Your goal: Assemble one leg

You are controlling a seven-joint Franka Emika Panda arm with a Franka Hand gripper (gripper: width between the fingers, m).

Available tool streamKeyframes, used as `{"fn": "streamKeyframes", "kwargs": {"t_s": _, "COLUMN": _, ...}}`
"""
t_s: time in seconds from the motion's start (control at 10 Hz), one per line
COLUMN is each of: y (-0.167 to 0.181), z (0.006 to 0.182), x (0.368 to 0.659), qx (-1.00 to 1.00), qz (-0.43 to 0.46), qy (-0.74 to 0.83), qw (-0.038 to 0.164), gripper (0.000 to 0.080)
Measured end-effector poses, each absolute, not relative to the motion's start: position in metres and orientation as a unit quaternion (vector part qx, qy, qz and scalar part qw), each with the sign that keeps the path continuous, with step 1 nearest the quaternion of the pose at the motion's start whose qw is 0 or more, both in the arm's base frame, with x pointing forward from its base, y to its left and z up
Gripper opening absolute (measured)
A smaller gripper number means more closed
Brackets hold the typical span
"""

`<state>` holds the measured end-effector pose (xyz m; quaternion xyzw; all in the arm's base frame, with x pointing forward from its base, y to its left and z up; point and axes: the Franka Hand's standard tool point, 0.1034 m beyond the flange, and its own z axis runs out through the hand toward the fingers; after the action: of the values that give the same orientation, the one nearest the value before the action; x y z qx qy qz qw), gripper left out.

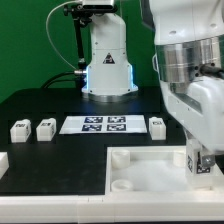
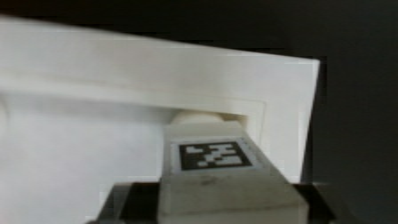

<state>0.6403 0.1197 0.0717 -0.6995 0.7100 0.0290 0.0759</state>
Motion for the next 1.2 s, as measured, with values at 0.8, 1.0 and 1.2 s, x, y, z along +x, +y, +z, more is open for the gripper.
{"fn": "streamKeyframes", "kwargs": {"t_s": 0.8, "y": 0.1127, "z": 0.0675, "x": 0.6426, "qx": -0.92, "qz": -0.012, "qy": 0.383, "qw": 0.08, "gripper": 0.0645}}
{"fn": "streamKeyframes", "kwargs": {"t_s": 1.0, "y": 0.1136, "z": 0.07, "x": 0.6431, "qx": -0.968, "qz": -0.026, "qy": 0.239, "qw": 0.065, "gripper": 0.0648}}
{"fn": "streamKeyframes", "kwargs": {"t_s": 1.2, "y": 0.1156, "z": 0.0722, "x": 0.6442, "qx": -0.995, "qz": -0.043, "qy": 0.084, "qw": 0.043, "gripper": 0.0649}}
